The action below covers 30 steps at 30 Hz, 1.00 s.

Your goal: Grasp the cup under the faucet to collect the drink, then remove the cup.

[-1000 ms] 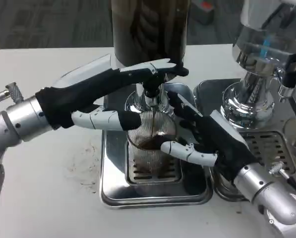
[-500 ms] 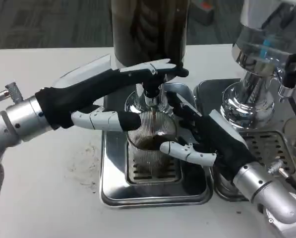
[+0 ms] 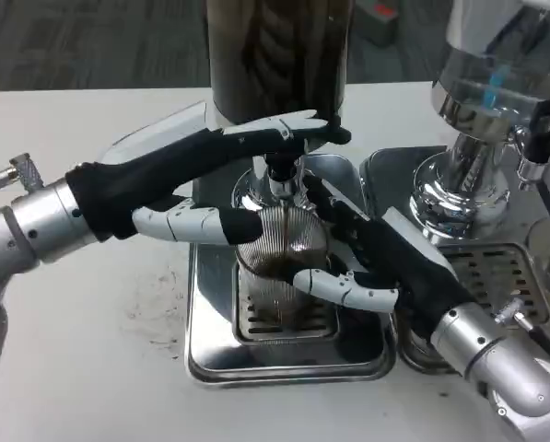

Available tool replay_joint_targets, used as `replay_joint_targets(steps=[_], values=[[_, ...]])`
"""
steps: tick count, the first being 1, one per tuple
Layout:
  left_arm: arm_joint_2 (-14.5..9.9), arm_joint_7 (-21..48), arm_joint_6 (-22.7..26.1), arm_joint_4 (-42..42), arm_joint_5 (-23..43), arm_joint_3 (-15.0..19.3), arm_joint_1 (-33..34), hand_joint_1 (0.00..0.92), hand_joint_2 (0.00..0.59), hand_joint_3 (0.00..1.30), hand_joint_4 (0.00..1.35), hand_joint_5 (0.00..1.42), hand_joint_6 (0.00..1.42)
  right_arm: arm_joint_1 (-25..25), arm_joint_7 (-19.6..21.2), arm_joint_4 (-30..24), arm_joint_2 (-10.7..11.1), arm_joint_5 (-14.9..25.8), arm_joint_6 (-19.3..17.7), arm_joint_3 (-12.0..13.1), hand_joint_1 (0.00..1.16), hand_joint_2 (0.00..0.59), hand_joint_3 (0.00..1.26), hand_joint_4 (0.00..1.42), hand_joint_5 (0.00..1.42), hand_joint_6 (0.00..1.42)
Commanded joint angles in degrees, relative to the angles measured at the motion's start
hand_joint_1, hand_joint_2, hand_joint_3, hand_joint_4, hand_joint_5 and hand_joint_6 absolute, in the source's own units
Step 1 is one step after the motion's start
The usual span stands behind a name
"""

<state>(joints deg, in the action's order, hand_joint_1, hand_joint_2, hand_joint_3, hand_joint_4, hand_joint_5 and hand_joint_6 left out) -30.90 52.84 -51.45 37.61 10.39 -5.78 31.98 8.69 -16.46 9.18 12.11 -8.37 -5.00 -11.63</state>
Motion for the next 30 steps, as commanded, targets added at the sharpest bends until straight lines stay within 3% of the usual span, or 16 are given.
replay_joint_targets(steps=[1, 30], values=[[-0.85, 1.19, 0.00, 0.51, -2.85, -1.33, -1.81, 0.000, 0.078, 0.18, 0.07, 0.07, 0.14, 0.37, -0.63, 0.00, 0.46, -0.19, 0.37, -0.05, 0.59, 0.164, 0.00, 0.00, 0.00, 0.01], [-0.27, 0.73, -0.51, 1.42, -0.45, 0.27, -1.75, 0.000, 0.082, 0.17, 0.07, 0.07, 0.15, 0.23, -0.13, 1.61, -0.35, 0.54, -1.27, 0.83, 0.56, 0.173, 0.00, 0.00, 0.00, 0.03]])
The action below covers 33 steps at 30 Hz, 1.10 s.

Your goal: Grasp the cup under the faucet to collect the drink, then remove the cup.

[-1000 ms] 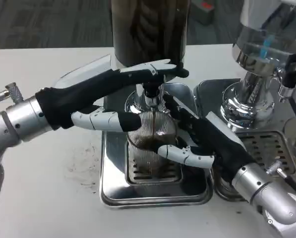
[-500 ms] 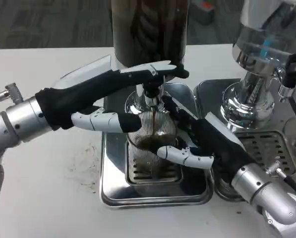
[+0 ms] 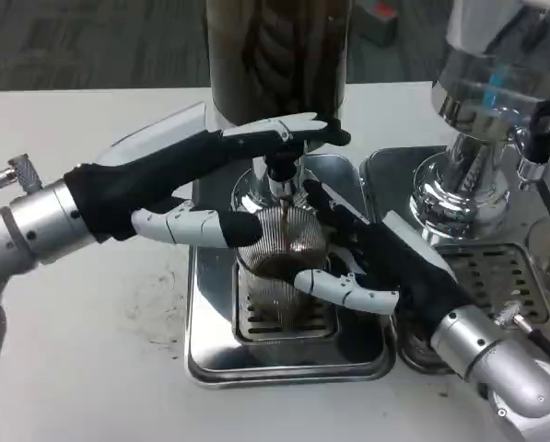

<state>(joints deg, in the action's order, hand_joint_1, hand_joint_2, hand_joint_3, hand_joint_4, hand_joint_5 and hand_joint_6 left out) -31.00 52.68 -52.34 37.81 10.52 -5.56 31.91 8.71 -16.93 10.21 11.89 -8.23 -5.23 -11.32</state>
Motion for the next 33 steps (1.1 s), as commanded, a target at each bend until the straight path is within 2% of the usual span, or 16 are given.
replay_joint_targets(steps=[1, 6, 22, 29, 33], values=[[-0.01, 0.97, 0.63, 1.34, 0.01, 0.32, -1.74, 0.000, 0.082, 0.17, 0.07, 0.07, 0.15, 0.23, 0.35, 0.68, -0.15, 0.41, -1.06, 0.53, 0.56, 0.173, 0.00, 0.00, 0.00, 0.03], [0.37, 1.21, 2.30, 2.22, 2.37, 1.91, -1.24, 0.000, 0.082, 0.17, 0.07, 0.07, 0.15, 0.71, 0.37, 1.42, -0.37, 0.30, -1.39, 0.43, 0.56, 0.175, 0.00, 0.00, 0.00, 0.04], [3.53, 8.49, 14.34, 2.51, 10.35, 6.84, -0.05, 0.000, 0.085, 0.12, 0.04, 0.08, 0.17, 1.47, 0.53, 3.10, -0.99, 0.01, -1.86, 0.25, 0.55, 0.177, 0.00, 0.00, 0.00, 0.05], [4.62, 10.68, 15.59, 2.14, 10.38, 8.39, 0.11, 0.000, 0.101, 0.08, 0.01, 0.09, 0.17, 1.48, 0.50, 3.03, -0.92, -0.10, -1.50, 0.24, 0.55, 0.179, 0.00, 0.00, 0.00, 0.05], [5.30, 12.36, 19.09, 1.69, 11.91, 9.14, 0.26, 0.000, 0.097, 0.08, 0.01, 0.10, 0.17, 1.18, 0.59, 2.72, -0.96, -0.05, -1.38, 0.29, 0.55, 0.182, 0.00, 0.00, 0.00, 0.05]])
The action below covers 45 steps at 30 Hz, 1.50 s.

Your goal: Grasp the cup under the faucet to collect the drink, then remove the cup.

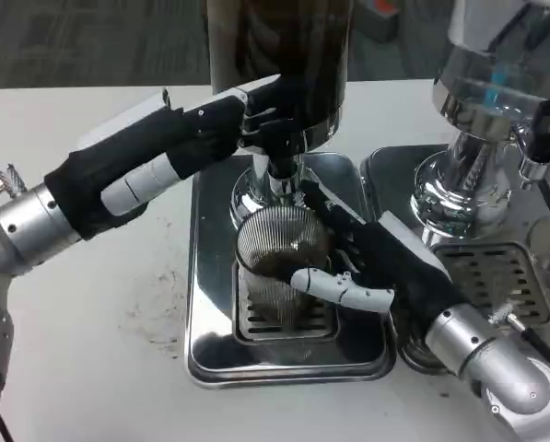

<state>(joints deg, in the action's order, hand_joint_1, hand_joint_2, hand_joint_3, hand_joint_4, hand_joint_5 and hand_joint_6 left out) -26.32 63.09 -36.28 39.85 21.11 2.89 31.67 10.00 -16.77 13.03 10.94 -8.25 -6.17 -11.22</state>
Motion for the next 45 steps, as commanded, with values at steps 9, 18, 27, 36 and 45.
replay_joint_targets(steps=[9, 18, 27, 36, 45], values=[[1.40, 4.49, 12.10, -2.34, 5.42, 3.98, 0.37, 0.000, 0.096, 0.11, 0.03, 0.13, 0.18, -0.60, 0.60, -0.45, -0.07, 0.02, -0.41, 0.25, 0.54, 0.184, 0.00, 0.00, 0.00, 0.05], [1.70, 4.99, 17.99, -5.25, 7.79, 7.29, -0.62, 0.000, 0.096, 0.14, 0.08, 0.15, 0.21, -0.58, 0.46, -0.41, -0.27, 0.22, -0.45, 0.13, 0.54, 0.185, 0.00, 0.00, 0.00, 0.05], [1.75, 4.86, 21.56, -7.77, 9.55, 9.79, -2.05, 0.000, 0.096, 0.17, 0.10, 0.18, 0.23, -1.14, 0.38, -1.28, -0.12, 0.51, -0.15, 0.45, 0.54, 0.185, 0.00, 0.00, 0.00, 0.06], [1.27, 4.44, 23.93, -10.30, 10.75, 12.05, -4.94, 0.000, 0.097, 0.22, 0.16, 0.23, 0.27, -1.39, 0.20, -1.94, 0.11, 0.74, 0.39, 0.64, 0.53, 0.191, 0.00, 0.00, 0.00, 0.06], [1.03, 3.19, 26.35, -12.22, 11.14, 14.61, -7.86, 0.000, 0.107, 0.39, 0.33, 0.39, 0.47, -1.24, 0.02, -1.98, 0.41, 1.13, 0.68, 0.76, 0.53, 0.193, 0.00, 0.00, 0.00, 0.06]])
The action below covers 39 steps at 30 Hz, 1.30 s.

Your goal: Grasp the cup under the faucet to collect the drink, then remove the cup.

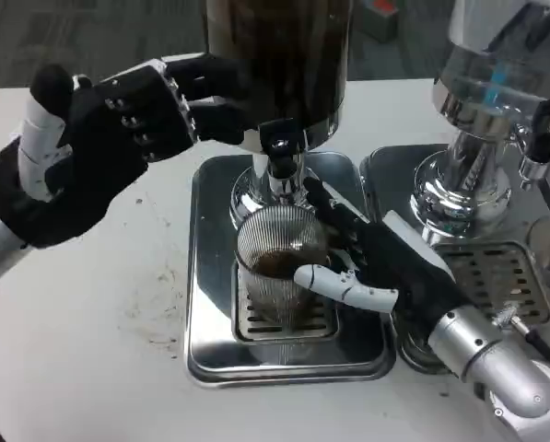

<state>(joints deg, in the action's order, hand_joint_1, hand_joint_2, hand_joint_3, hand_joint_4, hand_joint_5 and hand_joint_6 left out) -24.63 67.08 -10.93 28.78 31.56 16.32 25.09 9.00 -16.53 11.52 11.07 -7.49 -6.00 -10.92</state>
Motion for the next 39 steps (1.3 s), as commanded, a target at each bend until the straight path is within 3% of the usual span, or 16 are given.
replay_joint_targets(steps=[1, 6, 15, 21, 39], values=[[-0.81, -0.85, 1.08, -1.13, 0.67, 1.52, -1.67, 0.000, 0.107, 0.39, 0.34, 0.39, 0.48, -0.12, -0.23, -0.40, 0.27, 0.39, 0.55, 0.43, 0.53, 0.193, 0.00, 0.00, 0.00, 0.06], [-1.30, -1.57, 0.39, -1.35, 0.19, 2.43, -3.95, 0.000, 0.108, 0.40, 0.36, 0.41, 0.50, 0.21, -0.58, -0.06, 0.44, 0.61, 0.52, 0.60, 0.50, 0.195, 0.00, 0.00, 0.00, 0.07], [-1.84, -4.19, -6.41, -0.25, -3.59, 2.93, -7.21, 0.000, 0.108, 0.37, 0.32, 0.37, 0.46, 0.25, -0.99, 0.03, 0.68, 0.65, 0.13, 0.74, 0.50, 0.192, 0.00, 0.00, 0.00, 0.07], [-2.19, -5.82, -10.04, 2.43, -5.82, 2.95, -8.55, 0.000, 0.109, 0.36, 0.31, 0.36, 0.44, 0.11, -0.70, -0.09, 0.90, -0.04, -0.30, 0.48, 0.57, 0.174, 0.00, 0.00, 0.00, 0.06], [-2.62, -6.63, -12.94, 7.60, -9.62, 0.38, -9.45, 0.000, 0.117, 0.30, 0.24, 0.28, 0.35, -0.56, 0.46, -1.00, 1.43, -2.83, -0.21, -0.44, 0.58, 0.161, 0.00, 0.00, 0.00, 0.05]])
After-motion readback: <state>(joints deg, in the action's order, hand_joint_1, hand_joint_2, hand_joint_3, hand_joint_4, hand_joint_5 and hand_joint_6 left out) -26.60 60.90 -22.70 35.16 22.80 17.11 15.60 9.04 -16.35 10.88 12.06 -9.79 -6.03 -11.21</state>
